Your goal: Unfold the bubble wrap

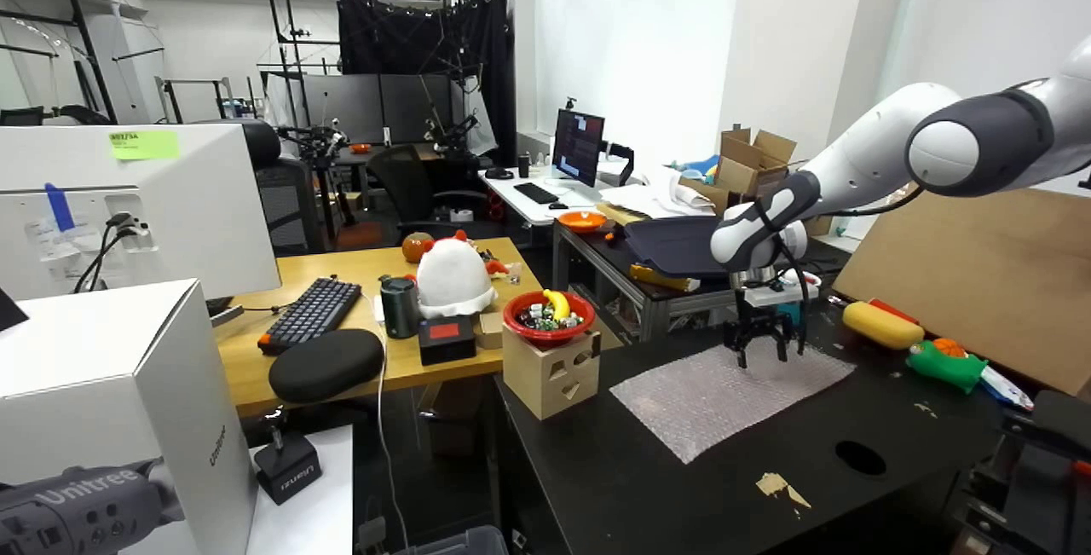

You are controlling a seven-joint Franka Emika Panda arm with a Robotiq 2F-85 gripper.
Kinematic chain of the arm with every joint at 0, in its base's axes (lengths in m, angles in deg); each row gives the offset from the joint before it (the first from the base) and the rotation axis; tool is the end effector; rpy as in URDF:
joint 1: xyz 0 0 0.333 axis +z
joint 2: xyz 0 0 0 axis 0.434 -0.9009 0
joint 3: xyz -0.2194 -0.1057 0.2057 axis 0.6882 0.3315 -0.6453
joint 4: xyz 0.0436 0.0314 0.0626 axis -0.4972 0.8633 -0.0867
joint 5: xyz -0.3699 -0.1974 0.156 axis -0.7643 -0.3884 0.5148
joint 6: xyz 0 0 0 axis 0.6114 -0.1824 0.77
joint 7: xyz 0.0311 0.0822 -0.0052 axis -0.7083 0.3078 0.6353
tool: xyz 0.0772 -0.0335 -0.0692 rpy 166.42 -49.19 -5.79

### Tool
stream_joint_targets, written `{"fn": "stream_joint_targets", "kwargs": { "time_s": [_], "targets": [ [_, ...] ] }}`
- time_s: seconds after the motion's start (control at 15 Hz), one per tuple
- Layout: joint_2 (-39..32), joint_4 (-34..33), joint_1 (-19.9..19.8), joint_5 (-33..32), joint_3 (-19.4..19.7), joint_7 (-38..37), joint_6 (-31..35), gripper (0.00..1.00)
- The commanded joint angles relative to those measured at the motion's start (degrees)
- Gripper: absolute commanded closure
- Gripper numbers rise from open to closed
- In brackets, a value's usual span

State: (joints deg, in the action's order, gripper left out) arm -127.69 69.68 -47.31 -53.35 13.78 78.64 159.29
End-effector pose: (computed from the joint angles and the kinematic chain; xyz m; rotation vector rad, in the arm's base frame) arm 0.6511 -0.3293 -0.0831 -2.9729 0.8427 0.5573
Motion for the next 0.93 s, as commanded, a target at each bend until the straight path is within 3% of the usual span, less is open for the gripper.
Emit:
{"fn": "stream_joint_targets", "kwargs": {
  "time_s": [0.0,0.47,0.87],
  "targets": [
    [9.4,9.6,0.9,0.8,0.6,-3.0,1.6,0.00],
    [23.8,22.7,4.4,0.1,0.2,-5.4,3.5,0.00],
    [32.2,31.8,10.1,1.3,0.2,-8.6,3.5,0.00]
  ]
}}
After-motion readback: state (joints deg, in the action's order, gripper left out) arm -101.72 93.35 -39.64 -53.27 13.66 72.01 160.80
